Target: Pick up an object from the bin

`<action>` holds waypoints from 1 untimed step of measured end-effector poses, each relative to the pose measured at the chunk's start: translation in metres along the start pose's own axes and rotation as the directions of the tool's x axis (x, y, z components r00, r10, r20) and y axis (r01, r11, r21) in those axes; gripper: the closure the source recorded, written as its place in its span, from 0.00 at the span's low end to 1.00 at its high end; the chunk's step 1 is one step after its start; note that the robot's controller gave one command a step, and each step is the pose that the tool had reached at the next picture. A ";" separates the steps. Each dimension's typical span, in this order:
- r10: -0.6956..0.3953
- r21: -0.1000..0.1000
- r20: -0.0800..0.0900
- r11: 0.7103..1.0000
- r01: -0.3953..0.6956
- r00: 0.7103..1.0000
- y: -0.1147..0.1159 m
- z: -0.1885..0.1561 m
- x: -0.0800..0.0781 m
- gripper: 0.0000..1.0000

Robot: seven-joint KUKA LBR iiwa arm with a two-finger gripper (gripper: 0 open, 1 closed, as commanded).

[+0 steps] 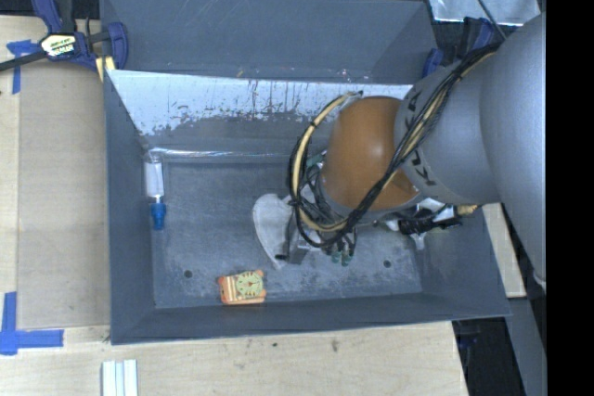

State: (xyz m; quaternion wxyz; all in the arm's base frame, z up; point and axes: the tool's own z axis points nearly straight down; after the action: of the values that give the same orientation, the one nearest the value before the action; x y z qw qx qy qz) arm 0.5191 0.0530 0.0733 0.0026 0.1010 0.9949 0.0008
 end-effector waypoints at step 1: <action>-0.014 0.003 -0.009 1.000 0.014 1.000 -0.002 -0.054 -0.004 1.00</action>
Offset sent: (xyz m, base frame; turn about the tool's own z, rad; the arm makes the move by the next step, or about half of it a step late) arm 0.0226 0.0012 0.0557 -0.0437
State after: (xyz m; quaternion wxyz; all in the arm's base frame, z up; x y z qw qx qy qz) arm 0.5220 0.0501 0.1278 -0.0020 0.0940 0.9956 -0.0002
